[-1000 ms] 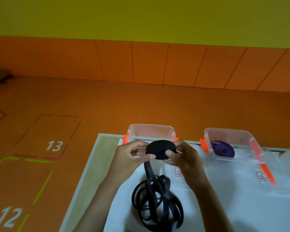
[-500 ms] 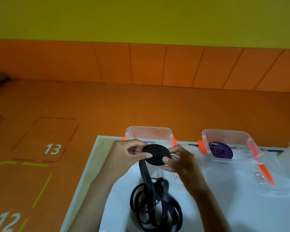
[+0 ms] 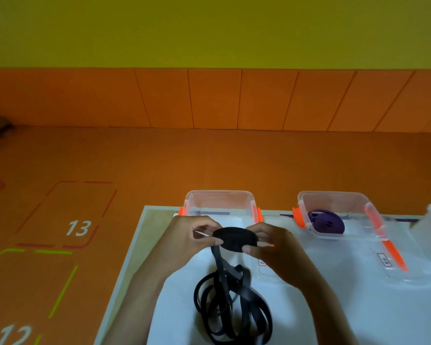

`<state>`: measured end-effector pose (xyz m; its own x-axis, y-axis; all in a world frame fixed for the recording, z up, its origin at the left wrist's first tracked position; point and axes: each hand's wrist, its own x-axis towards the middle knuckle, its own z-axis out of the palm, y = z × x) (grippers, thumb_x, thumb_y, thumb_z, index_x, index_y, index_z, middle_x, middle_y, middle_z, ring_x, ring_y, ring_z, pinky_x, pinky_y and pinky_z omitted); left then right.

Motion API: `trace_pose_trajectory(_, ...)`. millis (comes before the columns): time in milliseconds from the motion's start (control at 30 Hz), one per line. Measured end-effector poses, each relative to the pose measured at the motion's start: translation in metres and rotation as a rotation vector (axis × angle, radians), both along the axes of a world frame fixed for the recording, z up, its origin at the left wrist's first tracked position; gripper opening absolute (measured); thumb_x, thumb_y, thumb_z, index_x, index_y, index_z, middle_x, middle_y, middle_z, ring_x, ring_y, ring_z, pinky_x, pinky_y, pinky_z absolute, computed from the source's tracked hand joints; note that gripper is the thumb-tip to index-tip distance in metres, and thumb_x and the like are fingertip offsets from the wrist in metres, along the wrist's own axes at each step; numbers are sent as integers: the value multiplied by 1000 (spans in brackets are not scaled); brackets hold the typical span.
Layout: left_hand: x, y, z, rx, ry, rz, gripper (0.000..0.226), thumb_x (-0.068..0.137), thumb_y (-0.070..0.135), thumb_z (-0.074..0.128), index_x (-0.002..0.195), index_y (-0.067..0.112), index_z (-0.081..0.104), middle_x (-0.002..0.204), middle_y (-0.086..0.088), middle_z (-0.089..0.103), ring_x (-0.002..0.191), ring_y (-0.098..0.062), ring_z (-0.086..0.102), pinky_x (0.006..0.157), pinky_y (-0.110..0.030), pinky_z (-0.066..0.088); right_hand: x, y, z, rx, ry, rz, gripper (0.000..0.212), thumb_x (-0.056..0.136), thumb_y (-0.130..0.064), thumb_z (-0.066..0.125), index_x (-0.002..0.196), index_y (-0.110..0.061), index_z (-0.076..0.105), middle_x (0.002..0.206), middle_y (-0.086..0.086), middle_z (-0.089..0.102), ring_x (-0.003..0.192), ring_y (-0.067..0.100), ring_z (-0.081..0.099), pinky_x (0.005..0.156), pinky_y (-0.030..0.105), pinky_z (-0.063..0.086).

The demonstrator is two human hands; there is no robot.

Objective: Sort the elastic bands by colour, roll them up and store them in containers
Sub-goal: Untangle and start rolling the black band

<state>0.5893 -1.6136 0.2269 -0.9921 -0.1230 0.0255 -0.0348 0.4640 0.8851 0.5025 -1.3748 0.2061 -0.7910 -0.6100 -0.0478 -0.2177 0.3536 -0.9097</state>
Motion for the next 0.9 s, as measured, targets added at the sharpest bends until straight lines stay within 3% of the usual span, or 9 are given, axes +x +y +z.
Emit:
trace_pose_trajectory(67,-1,1,0,-54,8,-4,25,84,20,88,95,40,77,95,19,78,97,-4,73,83,-13,53,-1,0,2,2,-17,-11,28,89,-16,82,104,-38,72,102,-19,78,103,4,74,87,29,63)
trace_pose_trajectory(167,-1,4,0,52,28,10,20,83,21,89,93,35,77,97,13,78,99,-7,73,82,-18,57,3,2,0,-195,-120,-100,23,90,-2,79,101,-23,75,99,0,80,95,20,79,75,35,66)
trace_pose_trajectory(333,-1,-1,4,33,-61,-16,13,82,26,90,87,23,79,88,6,78,87,-13,74,82,-31,60,14,0,-7,-307,-287,-139,16,91,4,76,101,-8,74,99,14,79,94,31,80,76,39,66)
trace_pose_trajectory(433,-1,-4,8,19,-123,-104,12,82,28,90,85,25,79,82,5,76,77,-12,72,72,-22,54,16,2,-15,-331,-319,-113,13,90,4,76,101,-1,71,102,18,79,97,34,79,77,42,66)
trace_pose_trajectory(533,2,-1,8,-17,-129,-111,15,84,24,89,83,32,76,80,10,74,74,-6,70,71,-22,53,7,2,-8,-198,-269,-27,16,90,2,77,98,-11,71,100,4,81,92,21,80,75,30,64)
trace_pose_trajectory(600,4,0,4,-130,-115,-73,18,88,22,85,82,33,72,81,14,71,77,-3,70,77,-32,58,4,-6,-1,4,-95,69,25,89,-10,80,99,-30,71,97,-19,79,88,2,76,70,16,58)
trace_pose_trajectory(667,6,1,0,-179,-96,-54,13,91,20,82,89,30,73,87,14,74,86,-3,74,87,-39,60,2,-14,5,42,-21,85,27,88,-19,82,101,-40,72,99,-28,76,89,-6,73,71,8,53)
trace_pose_trajectory(833,8,2,-3,23,-8,41,16,84,21,88,97,28,81,94,15,80,94,-8,76,88,-30,62,-8,-12,8,-156,-32,29,33,89,-7,80,93,-39,76,97,-11,81,94,6,77,79,13,56)
trace_pose_trajectory(900,5,0,-4,63,-12,40,18,82,22,89,97,29,82,94,14,81,91,-7,77,85,-23,60,-6,-9,4,-240,-86,10,25,90,-11,79,94,-35,76,98,-4,81,95,12,78,79,20,59)
